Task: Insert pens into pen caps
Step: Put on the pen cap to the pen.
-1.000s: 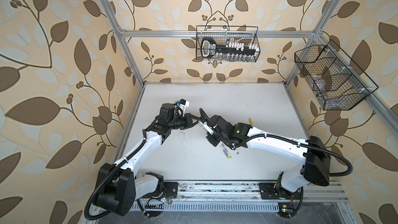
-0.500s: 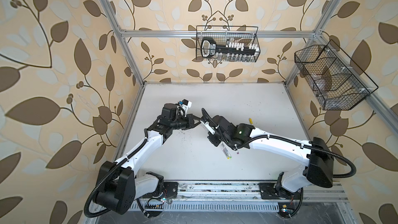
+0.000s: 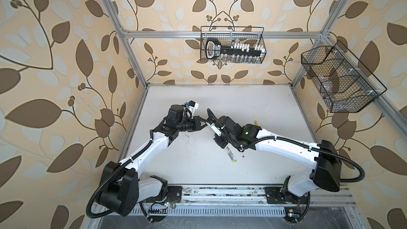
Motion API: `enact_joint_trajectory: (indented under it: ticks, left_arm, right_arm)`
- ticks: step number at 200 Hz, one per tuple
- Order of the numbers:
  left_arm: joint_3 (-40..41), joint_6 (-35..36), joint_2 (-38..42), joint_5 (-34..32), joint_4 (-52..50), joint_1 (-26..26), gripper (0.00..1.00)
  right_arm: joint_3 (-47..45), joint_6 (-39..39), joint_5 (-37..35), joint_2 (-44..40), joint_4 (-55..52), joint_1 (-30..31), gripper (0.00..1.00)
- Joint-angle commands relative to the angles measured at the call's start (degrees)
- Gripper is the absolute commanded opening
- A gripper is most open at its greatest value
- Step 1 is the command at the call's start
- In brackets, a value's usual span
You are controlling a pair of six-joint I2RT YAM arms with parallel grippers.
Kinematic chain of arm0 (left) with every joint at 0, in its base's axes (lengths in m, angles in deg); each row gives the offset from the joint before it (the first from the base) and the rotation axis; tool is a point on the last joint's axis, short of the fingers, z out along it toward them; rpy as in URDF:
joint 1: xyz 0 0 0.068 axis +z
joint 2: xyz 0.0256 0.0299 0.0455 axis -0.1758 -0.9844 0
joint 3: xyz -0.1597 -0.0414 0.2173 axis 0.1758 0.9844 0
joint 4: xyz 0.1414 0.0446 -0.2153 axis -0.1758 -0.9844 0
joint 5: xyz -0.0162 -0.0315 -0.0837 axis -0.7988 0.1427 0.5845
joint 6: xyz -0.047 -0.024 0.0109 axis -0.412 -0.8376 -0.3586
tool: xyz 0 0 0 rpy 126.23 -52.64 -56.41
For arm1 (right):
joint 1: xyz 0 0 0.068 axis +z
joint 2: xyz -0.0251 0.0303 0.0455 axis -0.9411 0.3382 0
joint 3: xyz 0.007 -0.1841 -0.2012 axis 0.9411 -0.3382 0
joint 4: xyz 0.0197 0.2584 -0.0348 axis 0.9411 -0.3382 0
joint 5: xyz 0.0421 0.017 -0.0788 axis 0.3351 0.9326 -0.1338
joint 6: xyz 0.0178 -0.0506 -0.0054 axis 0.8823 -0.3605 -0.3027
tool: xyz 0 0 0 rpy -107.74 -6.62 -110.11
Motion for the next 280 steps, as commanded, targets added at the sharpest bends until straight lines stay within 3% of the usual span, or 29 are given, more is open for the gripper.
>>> enact_joint_trajectory:
  ticks: [1,89,190,206,221,239,249,256,280]
  left_arm:
    - [0.5,1.7,-1.0,5.3,-6.6,-3.8,0.00]
    - [2.5,-3.8,0.3,11.6,2.3,-4.0,0.00]
    - [-0.5,0.2,-1.2,9.9,-5.6,-4.2,0.02]
    - [-0.8,0.1,-0.5,9.5,-5.4,-4.2,0.12]
    - [-0.9,0.1,0.6,8.7,-5.6,-3.9,0.27]
    - [-0.5,-0.2,2.8,7.3,-5.7,-2.8,0.57]
    - [-0.2,-0.5,4.1,5.8,-6.0,-2.1,0.88]
    - [0.0,-0.5,5.0,4.4,-6.7,-1.5,0.97]
    - [0.5,-0.8,6.9,2.9,-7.1,0.1,0.99]
  right_arm:
    - [6.5,-2.5,1.9,-1.2,15.0,-0.3,0.12]
    - [8.5,-3.3,3.7,-0.8,17.4,-1.3,0.11]
    - [7.6,-2.9,3.8,-1.2,15.3,-1.8,0.12]
    - [6.6,-2.4,4.0,-1.5,13.9,-2.0,0.12]
    - [4.6,-1.5,4.0,-2.3,13.1,-2.1,0.12]
    - [1.3,0.1,4.8,-3.5,11.6,-3.0,0.12]
    - [-0.4,0.8,4.5,-4.2,10.4,-3.4,0.12]
    - [-2.7,1.4,4.2,-4.8,9.8,-3.9,0.12]
    - [-7.2,3.0,4.4,-7.1,7.6,-6.4,0.12]
